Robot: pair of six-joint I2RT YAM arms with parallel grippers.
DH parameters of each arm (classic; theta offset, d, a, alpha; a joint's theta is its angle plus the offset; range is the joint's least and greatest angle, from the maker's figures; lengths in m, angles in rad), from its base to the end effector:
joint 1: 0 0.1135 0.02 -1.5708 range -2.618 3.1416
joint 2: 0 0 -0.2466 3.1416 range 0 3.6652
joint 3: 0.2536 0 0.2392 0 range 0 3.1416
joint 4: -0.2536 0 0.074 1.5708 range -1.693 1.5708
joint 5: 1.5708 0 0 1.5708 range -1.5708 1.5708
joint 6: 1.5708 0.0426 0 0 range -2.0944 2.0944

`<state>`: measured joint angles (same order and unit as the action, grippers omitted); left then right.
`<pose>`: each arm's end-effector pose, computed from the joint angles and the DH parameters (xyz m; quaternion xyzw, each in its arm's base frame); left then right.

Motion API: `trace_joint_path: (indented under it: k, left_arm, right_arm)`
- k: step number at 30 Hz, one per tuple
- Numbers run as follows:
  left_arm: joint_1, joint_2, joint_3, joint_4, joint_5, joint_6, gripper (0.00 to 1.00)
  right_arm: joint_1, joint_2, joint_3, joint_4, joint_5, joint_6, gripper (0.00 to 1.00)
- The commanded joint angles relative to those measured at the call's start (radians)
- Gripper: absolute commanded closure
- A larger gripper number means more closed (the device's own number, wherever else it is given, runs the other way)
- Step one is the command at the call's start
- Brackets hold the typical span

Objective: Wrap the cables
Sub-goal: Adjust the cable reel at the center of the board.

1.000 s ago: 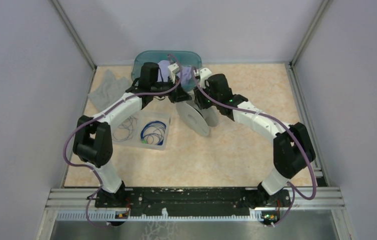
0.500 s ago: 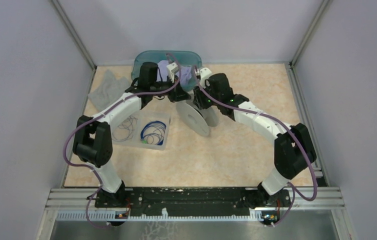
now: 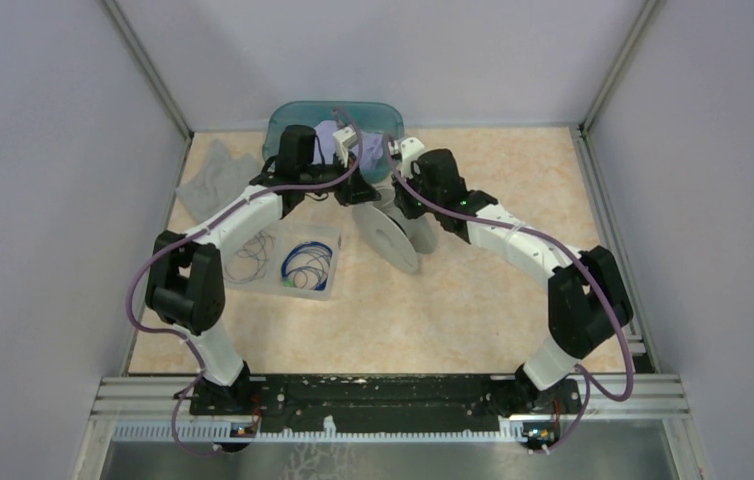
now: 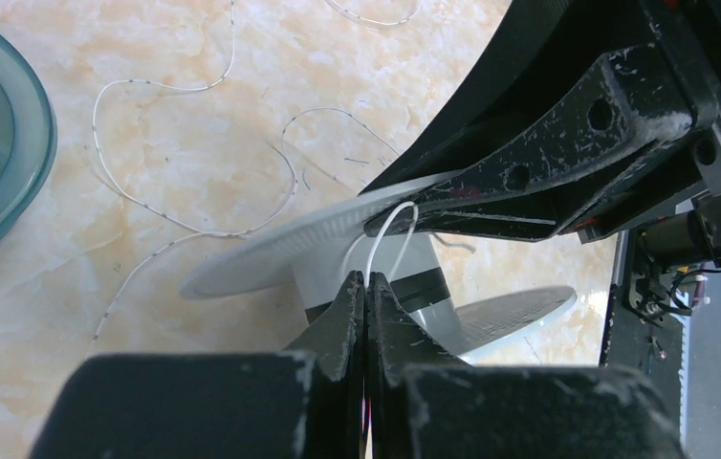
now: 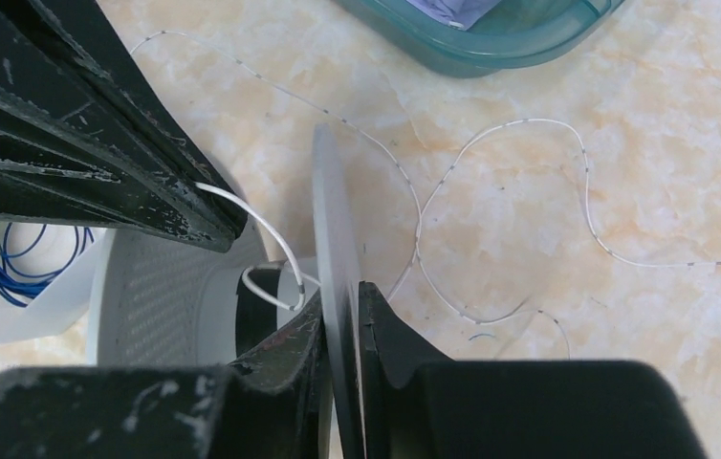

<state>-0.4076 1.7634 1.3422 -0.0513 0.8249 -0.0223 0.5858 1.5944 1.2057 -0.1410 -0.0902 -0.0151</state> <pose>0.3499 -0.1852 0.2688 0.3550 0.7269 -0.4360 0.3943 0.3006 0.2041 0.2690 -0.2779 0.8212 0.1774 0.4658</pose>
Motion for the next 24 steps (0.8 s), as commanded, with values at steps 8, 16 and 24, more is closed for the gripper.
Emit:
trace_joint_path:
  k: [8, 16, 24]
  left_arm:
    - [0.002, -0.007, 0.005, -0.030, -0.032, 0.048, 0.99]
    - [0.000, 0.019, 0.036, -0.061, -0.077, 0.029, 0.99]
    - [-0.001, 0.040, 0.048, -0.065, -0.084, 0.032, 1.00]
  right_arm:
    - [-0.010, -0.034, 0.024, 0.032, 0.003, -0.026, 0.91]
    - [-0.021, -0.023, 0.082, -0.020, -0.029, 0.000, 0.89]
    - [-0.027, -0.016, 0.127, -0.079, -0.043, 0.002, 0.72]
